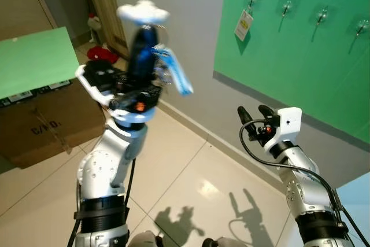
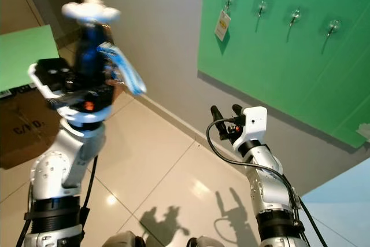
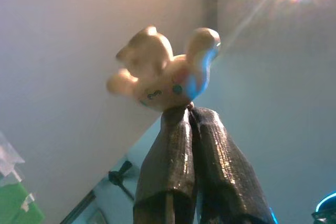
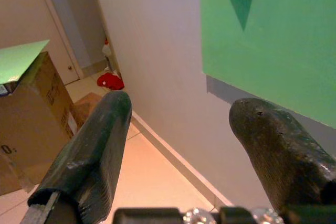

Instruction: Hang keys on a hook

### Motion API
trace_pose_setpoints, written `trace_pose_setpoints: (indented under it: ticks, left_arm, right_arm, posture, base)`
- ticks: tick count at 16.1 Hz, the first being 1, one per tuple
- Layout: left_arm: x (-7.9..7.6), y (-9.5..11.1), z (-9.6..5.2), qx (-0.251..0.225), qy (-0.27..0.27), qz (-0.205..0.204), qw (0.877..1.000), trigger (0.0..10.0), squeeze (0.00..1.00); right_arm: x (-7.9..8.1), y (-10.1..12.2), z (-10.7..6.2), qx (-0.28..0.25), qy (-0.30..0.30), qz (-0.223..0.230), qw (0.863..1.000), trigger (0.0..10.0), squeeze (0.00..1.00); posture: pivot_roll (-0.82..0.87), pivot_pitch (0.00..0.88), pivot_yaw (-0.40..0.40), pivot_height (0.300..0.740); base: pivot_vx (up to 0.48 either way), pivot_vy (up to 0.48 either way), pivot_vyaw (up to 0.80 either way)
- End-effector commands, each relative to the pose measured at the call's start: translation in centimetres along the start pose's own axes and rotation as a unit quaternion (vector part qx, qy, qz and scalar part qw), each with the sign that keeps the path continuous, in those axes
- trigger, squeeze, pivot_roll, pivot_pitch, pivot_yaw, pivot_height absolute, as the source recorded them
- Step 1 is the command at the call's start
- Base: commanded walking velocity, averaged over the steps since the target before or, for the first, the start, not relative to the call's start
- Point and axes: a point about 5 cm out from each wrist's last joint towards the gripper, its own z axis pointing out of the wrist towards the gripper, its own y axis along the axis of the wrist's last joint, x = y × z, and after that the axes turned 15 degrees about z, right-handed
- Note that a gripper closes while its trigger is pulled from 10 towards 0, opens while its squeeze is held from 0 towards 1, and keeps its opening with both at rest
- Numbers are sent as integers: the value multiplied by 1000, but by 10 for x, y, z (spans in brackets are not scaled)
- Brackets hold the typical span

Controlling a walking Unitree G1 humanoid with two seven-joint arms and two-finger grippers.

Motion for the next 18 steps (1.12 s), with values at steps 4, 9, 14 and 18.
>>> trace_pose_setpoints:
  ticks: [4, 9, 14, 18]
  left_arm:
    - [3, -9, 4, 75, 13, 37, 996, 10000, 0]
    - [12, 4, 8, 211, 50, 200, 955, 10000, 0]
    - [-2, 3, 14, 192, 10, 172, 966, 10000, 0]
    - [3, -12, 6, 147, 28, 92, 984, 10000, 0]
  right_arm:
    - [2, 4, -1, -15, -2, 14, 1000, 10000, 0]
    - [29, 63, -6, -126, 147, 161, 968, 10000, 0]
    - [77, 117, -35, -165, 374, 234, 882, 10000, 1000]
    - [100, 125, -43, -132, 434, 196, 869, 10000, 1000]
  posture:
    - [-22, 70, 10, 740]
    - [-11, 74, 16, 740]
    - [-5, 76, 16, 740]
    - [-8, 79, 25, 740]
  base:
    - [0, 0, 0]
    - [0, 0, 0]
    - [0, 0, 0]
    - [0, 0, 0]
